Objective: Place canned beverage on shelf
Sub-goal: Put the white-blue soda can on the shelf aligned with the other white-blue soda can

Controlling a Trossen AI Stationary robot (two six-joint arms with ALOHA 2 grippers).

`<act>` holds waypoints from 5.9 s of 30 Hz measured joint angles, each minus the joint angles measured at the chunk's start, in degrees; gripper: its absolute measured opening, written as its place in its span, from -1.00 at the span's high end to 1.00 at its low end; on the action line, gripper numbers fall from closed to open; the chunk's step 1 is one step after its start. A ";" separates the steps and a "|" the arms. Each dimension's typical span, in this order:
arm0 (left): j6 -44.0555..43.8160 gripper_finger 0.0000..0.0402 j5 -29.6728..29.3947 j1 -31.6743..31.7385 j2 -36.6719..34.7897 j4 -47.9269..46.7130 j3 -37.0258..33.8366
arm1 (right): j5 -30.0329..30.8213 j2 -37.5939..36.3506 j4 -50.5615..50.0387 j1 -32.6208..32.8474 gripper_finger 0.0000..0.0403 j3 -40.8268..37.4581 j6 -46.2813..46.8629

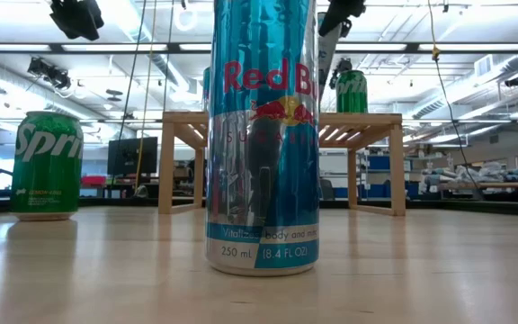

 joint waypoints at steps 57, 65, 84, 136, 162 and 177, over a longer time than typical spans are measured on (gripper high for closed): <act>1.75 -0.56 -0.09 2.12 -0.02 -0.05 0.00 | -0.53 14.10 -17.00 0.53 -0.36 16.41 -1.71; 1.37 -0.56 -0.09 2.12 -0.02 -0.02 0.00 | -1.20 14.10 -17.09 0.38 -0.53 16.34 -2.87; 1.40 -0.56 -0.09 2.12 -0.02 -0.02 0.00 | 0.79 14.10 -14.90 0.36 -0.60 16.72 -5.21; 6.10 -0.56 -7.76 1.92 -0.04 -5.42 0.00 | 50.50 4.15 -16.97 30.71 -0.60 6.10 55.08; 8.96 -0.56 -7.63 1.96 -1.91 -10.54 0.02 | 75.93 4.42 1.12 34.70 -0.60 -18.16 82.90; 9.64 -0.56 -7.63 1.96 -2.03 -10.84 0.02 | 71.98 4.42 11.67 28.51 -0.60 -18.16 70.51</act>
